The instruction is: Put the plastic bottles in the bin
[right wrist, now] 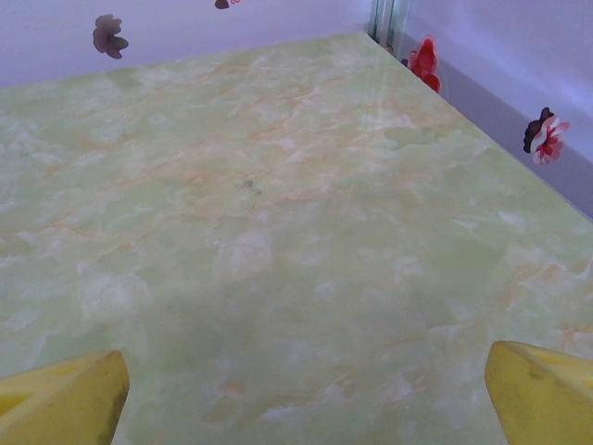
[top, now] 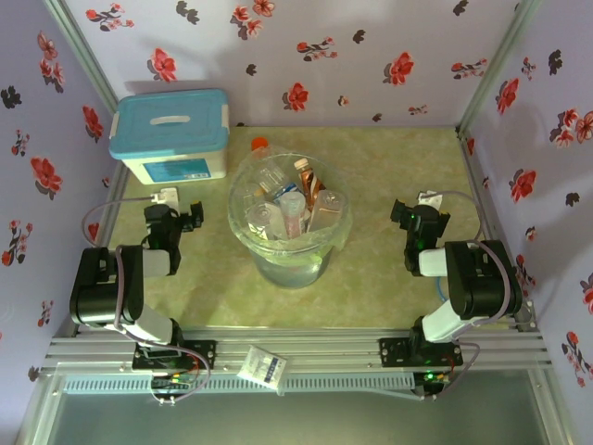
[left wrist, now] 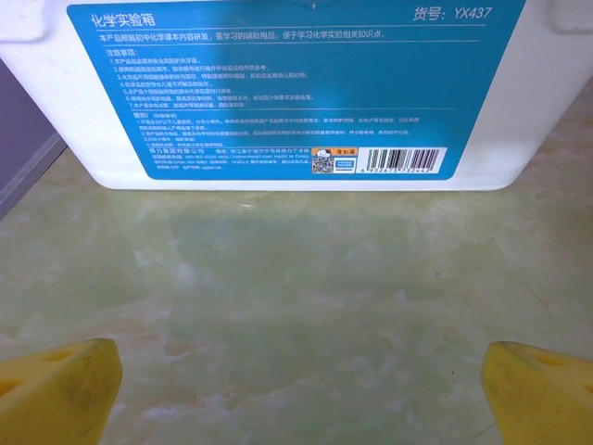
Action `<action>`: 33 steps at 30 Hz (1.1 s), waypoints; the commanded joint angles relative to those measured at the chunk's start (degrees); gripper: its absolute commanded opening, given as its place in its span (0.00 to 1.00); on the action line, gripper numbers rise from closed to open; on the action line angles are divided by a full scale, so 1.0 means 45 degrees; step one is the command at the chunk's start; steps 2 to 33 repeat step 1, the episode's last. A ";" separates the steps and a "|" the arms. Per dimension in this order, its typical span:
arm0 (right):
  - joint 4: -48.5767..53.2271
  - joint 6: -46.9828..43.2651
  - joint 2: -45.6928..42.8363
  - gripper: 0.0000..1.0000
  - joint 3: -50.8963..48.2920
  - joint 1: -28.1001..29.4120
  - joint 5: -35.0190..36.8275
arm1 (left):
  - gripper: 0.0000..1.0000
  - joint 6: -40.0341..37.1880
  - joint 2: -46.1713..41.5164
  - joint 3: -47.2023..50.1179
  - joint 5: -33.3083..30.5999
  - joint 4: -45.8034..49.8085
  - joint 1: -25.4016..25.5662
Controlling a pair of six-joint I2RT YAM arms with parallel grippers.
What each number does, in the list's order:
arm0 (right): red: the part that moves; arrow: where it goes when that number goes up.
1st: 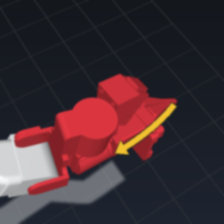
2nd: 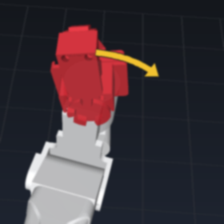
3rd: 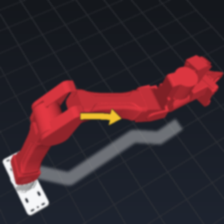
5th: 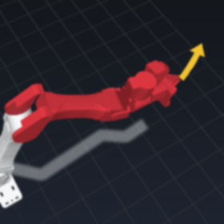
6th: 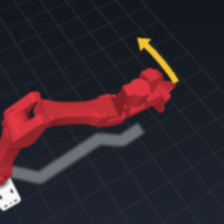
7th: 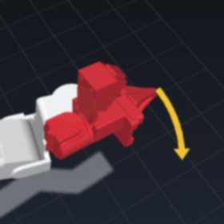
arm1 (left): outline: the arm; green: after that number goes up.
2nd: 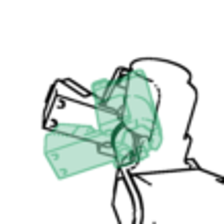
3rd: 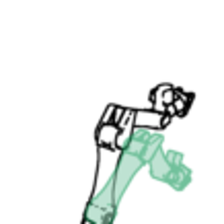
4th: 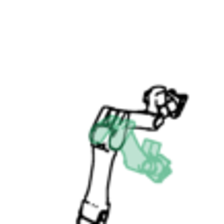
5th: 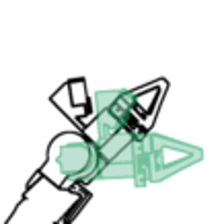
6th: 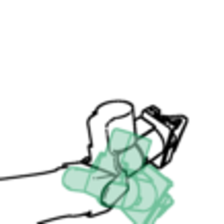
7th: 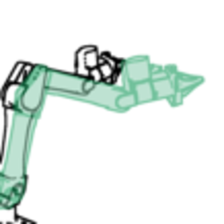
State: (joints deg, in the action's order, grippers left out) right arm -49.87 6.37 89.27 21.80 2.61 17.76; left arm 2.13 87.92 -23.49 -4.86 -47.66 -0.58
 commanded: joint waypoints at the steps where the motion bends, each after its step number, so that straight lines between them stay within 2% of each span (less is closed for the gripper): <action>1: -0.0508 -0.0108 0.0042 0.99 -0.0070 -0.0073 -0.0079 | 1.00 -0.0299 0.0140 0.0088 -0.0023 -0.0503 0.0064; 33: -0.0508 -0.0108 0.0042 0.99 -0.0070 -0.0073 -0.0079 | 1.00 -0.0299 0.0140 0.0088 -0.0023 -0.0503 0.0064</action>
